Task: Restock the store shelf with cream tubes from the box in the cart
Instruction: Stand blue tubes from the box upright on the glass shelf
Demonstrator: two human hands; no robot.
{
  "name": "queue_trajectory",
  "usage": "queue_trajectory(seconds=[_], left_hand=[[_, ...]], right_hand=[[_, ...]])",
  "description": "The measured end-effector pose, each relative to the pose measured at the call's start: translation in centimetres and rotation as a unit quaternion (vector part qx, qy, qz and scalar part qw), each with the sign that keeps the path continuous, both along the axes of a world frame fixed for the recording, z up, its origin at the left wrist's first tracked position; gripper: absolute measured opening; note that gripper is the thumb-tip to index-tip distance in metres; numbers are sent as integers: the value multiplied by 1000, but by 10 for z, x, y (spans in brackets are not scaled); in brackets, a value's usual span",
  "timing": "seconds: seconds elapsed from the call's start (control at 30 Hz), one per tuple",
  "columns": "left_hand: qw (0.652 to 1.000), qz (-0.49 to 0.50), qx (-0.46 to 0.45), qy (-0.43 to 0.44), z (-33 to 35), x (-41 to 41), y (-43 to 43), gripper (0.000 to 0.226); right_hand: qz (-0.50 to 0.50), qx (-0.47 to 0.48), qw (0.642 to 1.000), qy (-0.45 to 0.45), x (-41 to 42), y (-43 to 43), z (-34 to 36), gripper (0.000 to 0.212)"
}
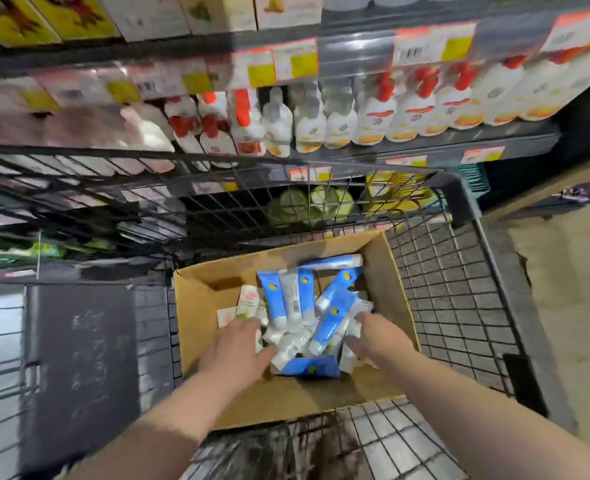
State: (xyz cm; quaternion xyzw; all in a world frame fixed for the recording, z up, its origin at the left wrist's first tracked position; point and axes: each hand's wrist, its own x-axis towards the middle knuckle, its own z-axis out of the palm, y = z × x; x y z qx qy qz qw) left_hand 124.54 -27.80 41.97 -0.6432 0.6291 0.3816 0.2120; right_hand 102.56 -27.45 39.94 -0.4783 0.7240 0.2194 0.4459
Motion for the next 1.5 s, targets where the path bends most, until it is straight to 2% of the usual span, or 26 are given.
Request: queue_trajectory(seconds=[0.2,0.33,0.53,0.7,0.83,0.97,1.07,1.2,1.37,1.5], left_hand=[[994,108,9,18,-70,-11,-22,62],[989,150,21,5,-111,-12,-32,66],[973,229,16,31,-153,-21,-43,57],[960,279,-19,25,-165,-26,-42,53],[936,339,-34,86,-156,-23,-36,38],[902,397,-35,163,-130,-19,-26,30],[881,427,-42,201,-115,-14,-18,29],[870,443,-49,209,-91,-6,-9,33],[869,451,-60,195,-51,3,-2,48],[859,466,-78,197,-13,7,2,50]], right_hand=[[-94,-14,995,10,10,-4,-63,52],[-165,-39,985,38,17,-1,-86,50],[-154,-83,982,75,27,-2,-103,57],[-177,-132,974,48,30,1,-110,50],[-204,-170,964,7,33,7,-106,46],[-298,-181,937,-33,35,11,-91,36],[-309,-187,930,-73,31,9,-76,35],[-323,-203,915,-133,22,2,-51,35],[-279,-208,920,-180,19,-3,-18,25],[-268,-210,909,-241,22,-3,15,28]])
